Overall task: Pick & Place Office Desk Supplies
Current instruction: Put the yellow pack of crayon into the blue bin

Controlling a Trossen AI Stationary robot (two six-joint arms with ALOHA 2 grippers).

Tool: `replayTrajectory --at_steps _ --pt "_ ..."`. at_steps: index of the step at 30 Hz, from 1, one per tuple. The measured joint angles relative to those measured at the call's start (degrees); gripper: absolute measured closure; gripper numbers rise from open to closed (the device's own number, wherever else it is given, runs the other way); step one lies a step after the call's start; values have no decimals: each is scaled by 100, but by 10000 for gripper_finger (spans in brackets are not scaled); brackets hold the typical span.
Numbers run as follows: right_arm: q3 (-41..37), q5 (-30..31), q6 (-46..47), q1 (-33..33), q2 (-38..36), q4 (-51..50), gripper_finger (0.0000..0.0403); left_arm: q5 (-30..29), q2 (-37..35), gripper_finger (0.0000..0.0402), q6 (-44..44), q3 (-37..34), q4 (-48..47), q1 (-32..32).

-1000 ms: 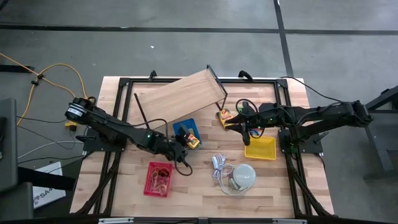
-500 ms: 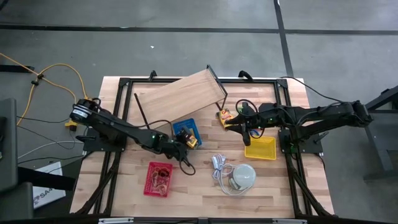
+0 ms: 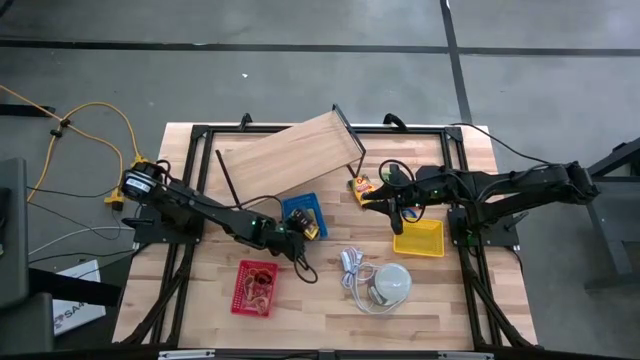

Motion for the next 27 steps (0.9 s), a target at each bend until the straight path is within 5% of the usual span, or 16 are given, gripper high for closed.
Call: replayTrajectory --at_steps 18,27 --pt "0 -129 1 -1 0 -1 309 47 4 281 240 2 156 96" --pt "0 -129 0 0 0 -2 309 75 4 271 -123 2 156 32"
